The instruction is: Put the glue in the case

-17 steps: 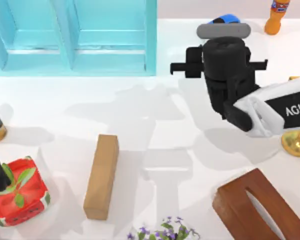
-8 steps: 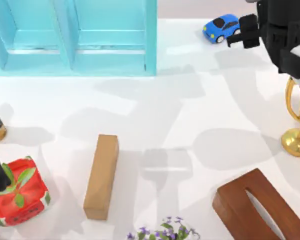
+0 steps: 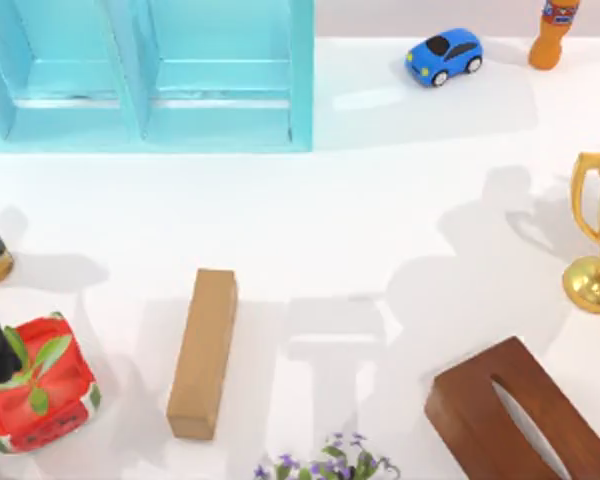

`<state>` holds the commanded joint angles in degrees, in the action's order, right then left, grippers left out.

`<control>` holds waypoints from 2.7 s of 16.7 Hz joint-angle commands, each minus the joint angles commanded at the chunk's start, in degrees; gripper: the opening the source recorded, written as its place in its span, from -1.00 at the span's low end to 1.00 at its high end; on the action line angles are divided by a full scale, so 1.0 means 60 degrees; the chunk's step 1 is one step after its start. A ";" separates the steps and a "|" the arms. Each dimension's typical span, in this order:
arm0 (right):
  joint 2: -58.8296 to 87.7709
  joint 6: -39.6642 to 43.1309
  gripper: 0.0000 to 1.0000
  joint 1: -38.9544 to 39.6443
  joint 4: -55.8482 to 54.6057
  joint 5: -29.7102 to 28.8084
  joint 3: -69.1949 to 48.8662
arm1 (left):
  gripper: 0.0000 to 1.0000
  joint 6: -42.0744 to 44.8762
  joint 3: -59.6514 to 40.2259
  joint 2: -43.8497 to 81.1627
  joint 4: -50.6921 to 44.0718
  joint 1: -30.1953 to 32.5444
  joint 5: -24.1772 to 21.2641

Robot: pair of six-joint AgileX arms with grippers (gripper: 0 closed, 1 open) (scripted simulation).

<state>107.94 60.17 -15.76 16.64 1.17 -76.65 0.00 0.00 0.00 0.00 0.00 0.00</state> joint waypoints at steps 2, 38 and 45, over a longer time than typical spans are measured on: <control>0.0154 0.2080 -1.00 -0.1364 0.1819 0.1413 -0.0175 | 1.00 0.0000 0.0000 0.0000 0.0000 0.0000 0.0000; 0.2026 0.8379 -1.00 -0.5838 0.7087 1.2158 0.1434 | 1.00 0.0000 0.0000 0.0000 0.0000 0.0000 0.0000; 0.2026 0.8378 -0.55 -0.5837 0.7086 1.2159 0.1435 | 1.00 0.0000 0.0000 0.0000 0.0000 0.0000 0.0000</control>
<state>120.09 110.44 -50.78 59.15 74.13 -68.04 0.00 0.00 0.00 0.00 0.00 0.00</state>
